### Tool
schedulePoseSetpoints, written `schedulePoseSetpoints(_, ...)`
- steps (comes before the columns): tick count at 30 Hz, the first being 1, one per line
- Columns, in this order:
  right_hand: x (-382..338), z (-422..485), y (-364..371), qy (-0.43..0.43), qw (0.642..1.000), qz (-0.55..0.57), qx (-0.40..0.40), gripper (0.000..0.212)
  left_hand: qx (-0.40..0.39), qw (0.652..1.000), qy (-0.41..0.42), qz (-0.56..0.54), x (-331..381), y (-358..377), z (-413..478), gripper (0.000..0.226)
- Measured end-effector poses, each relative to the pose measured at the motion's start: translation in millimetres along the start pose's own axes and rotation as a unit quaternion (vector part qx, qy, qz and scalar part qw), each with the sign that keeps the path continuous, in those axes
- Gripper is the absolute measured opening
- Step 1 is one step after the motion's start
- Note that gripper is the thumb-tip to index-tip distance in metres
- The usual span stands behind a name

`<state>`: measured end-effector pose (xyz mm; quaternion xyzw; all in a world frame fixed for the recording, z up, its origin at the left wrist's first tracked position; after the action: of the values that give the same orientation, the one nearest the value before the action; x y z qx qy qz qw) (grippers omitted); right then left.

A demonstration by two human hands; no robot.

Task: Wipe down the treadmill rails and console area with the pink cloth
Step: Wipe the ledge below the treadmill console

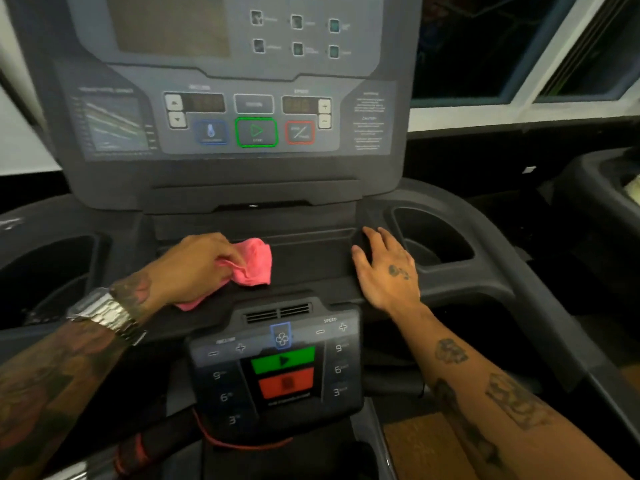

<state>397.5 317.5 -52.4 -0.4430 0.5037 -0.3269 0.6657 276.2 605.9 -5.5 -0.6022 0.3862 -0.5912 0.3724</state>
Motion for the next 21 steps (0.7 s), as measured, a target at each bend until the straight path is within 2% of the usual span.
schedulePoseSetpoints(7, -7, -1, 3, -0.005, 1.000, -0.017, 0.013, 0.069, -0.002, 0.998, -0.049, 0.029, -21, -12, -21, 0.026)
schedulePoseSetpoints(13, -9, -4, 1, -0.001, 1.000, -0.015, 0.010, 0.067, -0.021, 0.989, 0.009, 0.144, 40, 3, 31, 0.027)
schedulePoseSetpoints(17, -11, -4, 1, 0.005, 1.000, -0.014, 0.017, 0.067, -0.038, 0.984, 0.050, 0.164, 86, 12, 66, 0.031)
schedulePoseSetpoints(21, -11, -2, -1, 0.005, 1.000, -0.015, 0.017, 0.062, -0.016, 0.984, 0.087, 0.157, 121, 31, 88, 0.027)
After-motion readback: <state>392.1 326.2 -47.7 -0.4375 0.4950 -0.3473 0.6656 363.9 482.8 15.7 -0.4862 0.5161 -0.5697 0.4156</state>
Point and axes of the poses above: each hand's wrist, its own z-axis towards the middle knuckle, its own y-axis out of the palm, x = y × z, the point moved 1 cm from there along z, towards the middle knuckle
